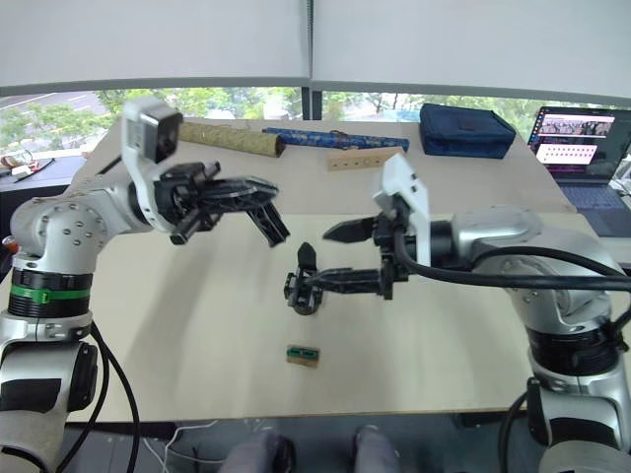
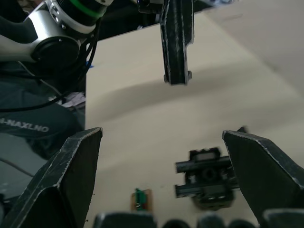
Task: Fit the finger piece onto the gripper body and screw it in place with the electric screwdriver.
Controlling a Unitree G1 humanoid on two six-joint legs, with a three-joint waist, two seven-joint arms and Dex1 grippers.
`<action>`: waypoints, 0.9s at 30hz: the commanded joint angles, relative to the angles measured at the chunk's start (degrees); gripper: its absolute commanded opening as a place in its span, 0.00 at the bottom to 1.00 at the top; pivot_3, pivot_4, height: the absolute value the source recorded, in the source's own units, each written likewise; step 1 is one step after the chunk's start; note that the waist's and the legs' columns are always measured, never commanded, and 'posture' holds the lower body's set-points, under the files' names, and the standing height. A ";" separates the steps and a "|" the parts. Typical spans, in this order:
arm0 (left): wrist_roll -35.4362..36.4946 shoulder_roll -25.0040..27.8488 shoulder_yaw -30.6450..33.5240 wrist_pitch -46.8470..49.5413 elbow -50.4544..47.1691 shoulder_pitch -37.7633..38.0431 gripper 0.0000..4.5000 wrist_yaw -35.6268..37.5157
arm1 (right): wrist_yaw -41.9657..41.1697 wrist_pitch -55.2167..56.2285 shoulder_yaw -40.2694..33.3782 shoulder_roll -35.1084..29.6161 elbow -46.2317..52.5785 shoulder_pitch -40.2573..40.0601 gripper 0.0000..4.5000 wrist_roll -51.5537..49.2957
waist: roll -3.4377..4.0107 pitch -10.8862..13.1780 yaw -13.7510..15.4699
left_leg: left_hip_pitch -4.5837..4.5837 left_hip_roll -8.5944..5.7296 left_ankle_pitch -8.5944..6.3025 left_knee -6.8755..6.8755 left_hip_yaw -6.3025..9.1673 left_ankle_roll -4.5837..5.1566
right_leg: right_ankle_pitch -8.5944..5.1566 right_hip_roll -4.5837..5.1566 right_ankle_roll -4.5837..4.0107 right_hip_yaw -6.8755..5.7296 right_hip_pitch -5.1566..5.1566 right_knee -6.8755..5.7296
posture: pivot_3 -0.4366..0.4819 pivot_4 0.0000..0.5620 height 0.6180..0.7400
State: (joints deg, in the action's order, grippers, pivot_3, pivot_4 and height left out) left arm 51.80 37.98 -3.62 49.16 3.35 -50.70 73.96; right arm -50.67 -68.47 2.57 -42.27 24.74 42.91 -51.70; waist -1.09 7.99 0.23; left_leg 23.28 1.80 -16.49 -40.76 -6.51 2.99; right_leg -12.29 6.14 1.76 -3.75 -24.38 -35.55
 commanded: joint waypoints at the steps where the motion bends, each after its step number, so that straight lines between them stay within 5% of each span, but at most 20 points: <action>1: -0.59 -1.21 0.08 -0.23 -2.93 -0.56 0.00 0.81 | 5.19 -5.13 -0.86 3.01 1.29 3.27 0.99 -3.45 | -0.01 0.00 0.05 | 0.01 0.00 0.00 -0.01 0.00 0.00 | 0.00 0.00 0.00 0.00 -0.01 0.00 | 0.48 0.27 1.00; 13: -1.21 -2.28 0.26 2.37 -8.02 1.87 0.00 -0.97 | 18.18 -14.45 -6.06 13.02 0.17 7.32 0.99 -15.08 | 0.00 0.01 0.26 | 0.00 0.02 -0.01 -0.06 0.04 0.03 | 0.00 0.03 0.00 0.01 -0.01 -0.12 | 0.48 0.27 1.00; 24: -1.90 -2.12 -0.18 2.75 -8.14 2.20 0.00 -0.70 | 19.96 -13.17 -4.49 12.63 -0.14 6.48 0.99 -16.03 | 0.00 0.01 0.16 | 0.00 0.02 -0.01 -0.05 0.04 0.04 | 0.00 0.03 0.00 0.02 -0.01 -0.12 | 0.48 0.27 1.00; 27: -2.55 -2.27 -0.43 2.20 -8.06 2.42 0.00 -0.47 | 20.59 -12.79 -4.23 13.01 -0.31 6.25 0.81 -15.69 | 0.00 0.01 0.17 | 0.00 0.02 -0.01 -0.05 0.04 0.04 | 0.00 0.03 0.00 0.02 -0.01 -0.12 | 0.48 0.27 1.00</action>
State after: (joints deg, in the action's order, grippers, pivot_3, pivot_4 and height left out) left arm 49.47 35.62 -4.36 51.62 -3.04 -47.78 72.87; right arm -30.50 -82.72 -0.86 -29.55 24.07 48.84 -67.11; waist -1.09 8.00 0.41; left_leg 23.28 1.82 -16.50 -40.82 -6.47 3.03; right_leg -12.29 6.18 1.76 -3.73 -24.39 -35.67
